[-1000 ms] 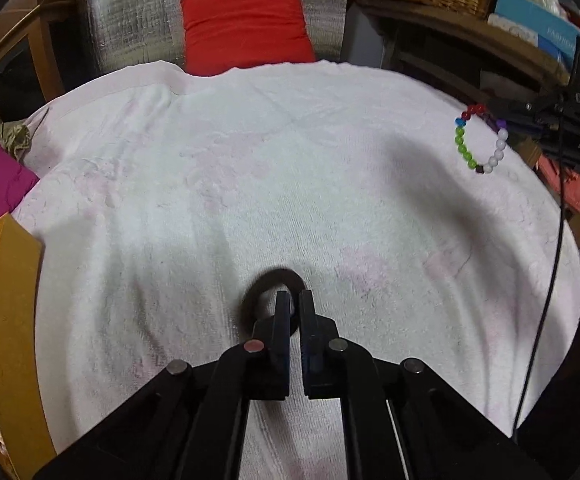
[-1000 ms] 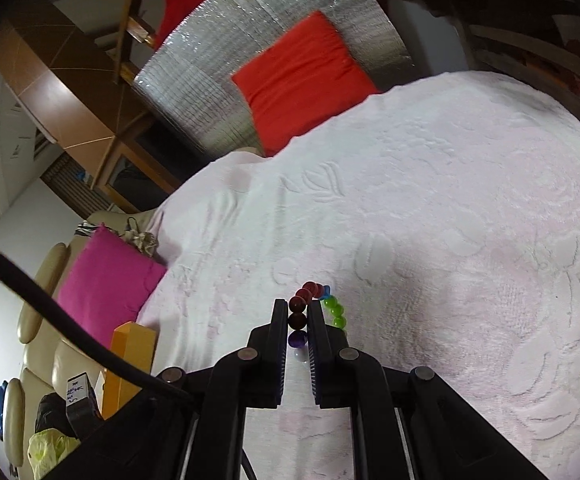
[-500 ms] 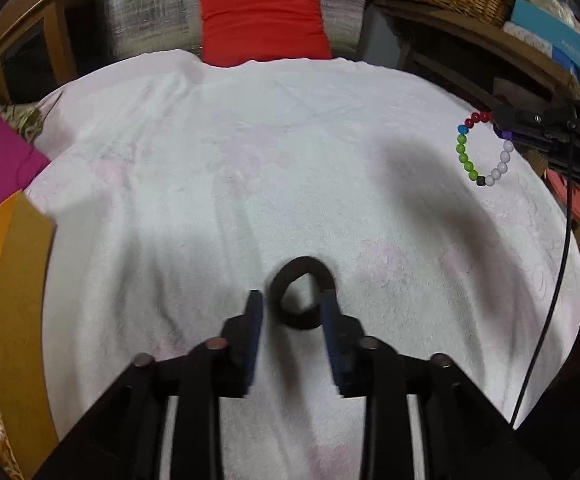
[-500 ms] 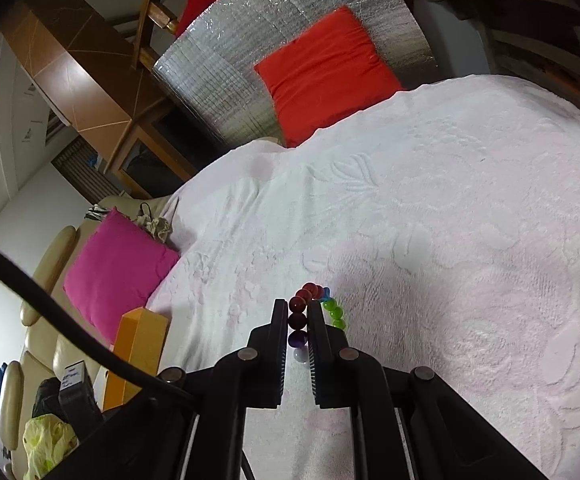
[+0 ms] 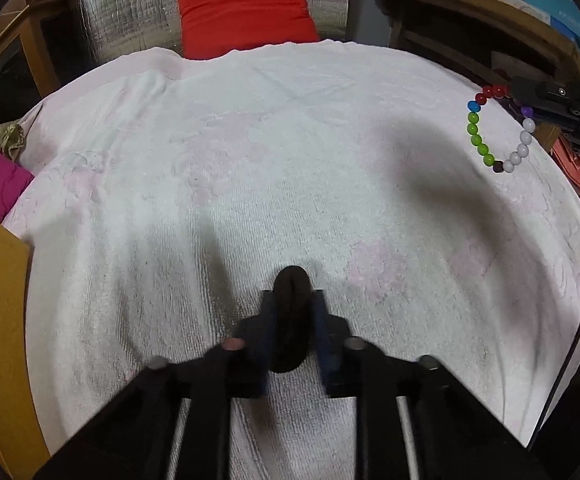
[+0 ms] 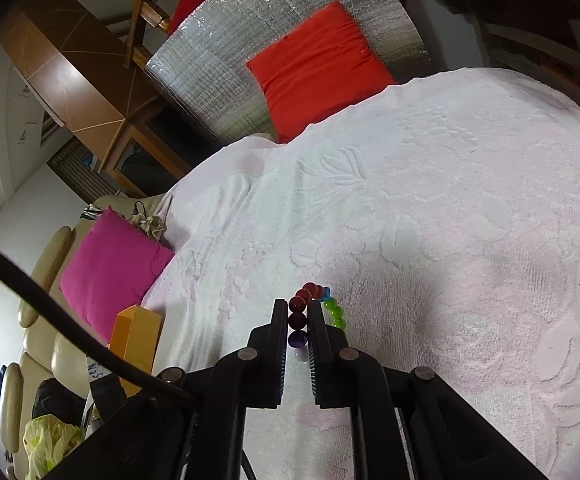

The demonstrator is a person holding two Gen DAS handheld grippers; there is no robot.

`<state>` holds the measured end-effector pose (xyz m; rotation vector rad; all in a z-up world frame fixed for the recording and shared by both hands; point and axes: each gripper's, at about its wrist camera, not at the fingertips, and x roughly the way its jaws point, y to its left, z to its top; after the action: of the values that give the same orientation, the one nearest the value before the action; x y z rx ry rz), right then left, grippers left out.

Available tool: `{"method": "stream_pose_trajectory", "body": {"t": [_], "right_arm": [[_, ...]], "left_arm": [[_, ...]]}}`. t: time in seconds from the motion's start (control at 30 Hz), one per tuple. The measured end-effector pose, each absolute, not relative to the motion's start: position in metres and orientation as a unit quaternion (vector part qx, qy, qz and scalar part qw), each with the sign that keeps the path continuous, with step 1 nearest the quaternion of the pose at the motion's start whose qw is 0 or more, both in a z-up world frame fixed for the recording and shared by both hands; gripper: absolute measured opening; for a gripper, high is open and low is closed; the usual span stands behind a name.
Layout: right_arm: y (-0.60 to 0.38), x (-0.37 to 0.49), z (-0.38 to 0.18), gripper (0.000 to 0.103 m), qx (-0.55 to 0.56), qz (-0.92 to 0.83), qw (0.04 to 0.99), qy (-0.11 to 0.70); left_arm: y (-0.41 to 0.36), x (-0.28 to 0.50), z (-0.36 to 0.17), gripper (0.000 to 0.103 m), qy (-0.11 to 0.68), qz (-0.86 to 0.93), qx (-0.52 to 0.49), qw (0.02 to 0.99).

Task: Organize jewelry
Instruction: 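Lift the hair tie and multicolour bracelet off the bed toward the orange box, then lower both items into the orange box while both tools open to release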

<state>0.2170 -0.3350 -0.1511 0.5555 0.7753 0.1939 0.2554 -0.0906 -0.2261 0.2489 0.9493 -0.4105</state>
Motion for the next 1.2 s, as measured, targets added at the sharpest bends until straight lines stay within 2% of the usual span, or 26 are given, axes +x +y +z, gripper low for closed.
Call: {"method": "stream_pose_trajectory", "body": {"t": [0.43,0.67,0.97,1.2], "right_arm": [[-0.310,0.215,-0.141,0.011,0.249,0.116,0.893,0.357],[-0.260,0.219,-0.131,0.011,0.230,0.157,0.891,0.358],[-0.122,0.224,-0.102,0.011,0.177,0.259,0.874,0.371],[0.010,0.235,-0.094,0.011,0.129,0.339,0.845,0.394]], "left_arm": [[-0.040,0.221,-0.172,0.013,0.384,-0.170,0.074,0.904],[0.019,0.184,-0.135,0.013,0.343,-0.130,0.014,0.930],[0.143,0.127,-0.120,0.013,0.340,-0.043,-0.007,0.940],[0.204,0.096,-0.152,0.013,0.373,-0.002,-0.036,0.927]]}}
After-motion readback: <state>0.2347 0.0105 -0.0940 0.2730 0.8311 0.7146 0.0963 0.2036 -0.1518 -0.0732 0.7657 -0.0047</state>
